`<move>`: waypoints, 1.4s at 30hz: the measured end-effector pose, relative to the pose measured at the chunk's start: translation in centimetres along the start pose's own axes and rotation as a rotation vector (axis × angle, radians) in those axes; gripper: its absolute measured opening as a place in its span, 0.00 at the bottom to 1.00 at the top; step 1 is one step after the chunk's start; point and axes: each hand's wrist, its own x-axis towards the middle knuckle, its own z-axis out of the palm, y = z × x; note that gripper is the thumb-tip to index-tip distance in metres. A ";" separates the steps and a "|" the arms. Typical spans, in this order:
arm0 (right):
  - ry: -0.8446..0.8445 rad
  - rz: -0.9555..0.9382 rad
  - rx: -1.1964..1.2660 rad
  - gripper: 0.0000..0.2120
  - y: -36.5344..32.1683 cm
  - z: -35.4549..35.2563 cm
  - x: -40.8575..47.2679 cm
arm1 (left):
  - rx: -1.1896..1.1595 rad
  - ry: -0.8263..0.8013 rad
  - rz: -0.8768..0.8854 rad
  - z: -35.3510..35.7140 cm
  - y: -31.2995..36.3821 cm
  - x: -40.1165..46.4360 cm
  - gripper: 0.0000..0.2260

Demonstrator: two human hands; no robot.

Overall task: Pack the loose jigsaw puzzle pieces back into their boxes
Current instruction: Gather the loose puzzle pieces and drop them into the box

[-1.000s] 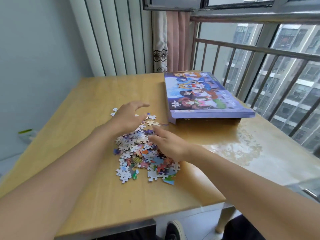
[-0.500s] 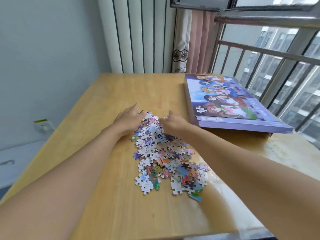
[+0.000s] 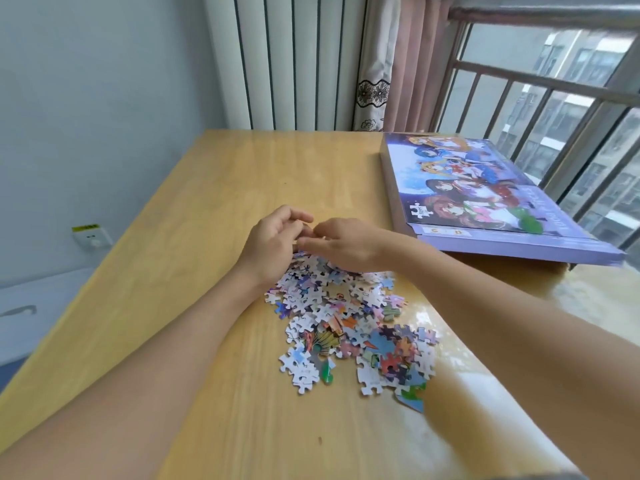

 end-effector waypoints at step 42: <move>-0.252 0.546 0.705 0.06 1.2 -3.2 -4.2 | 0.682 -0.405 0.136 2.0 -0.5 -3.3 0.47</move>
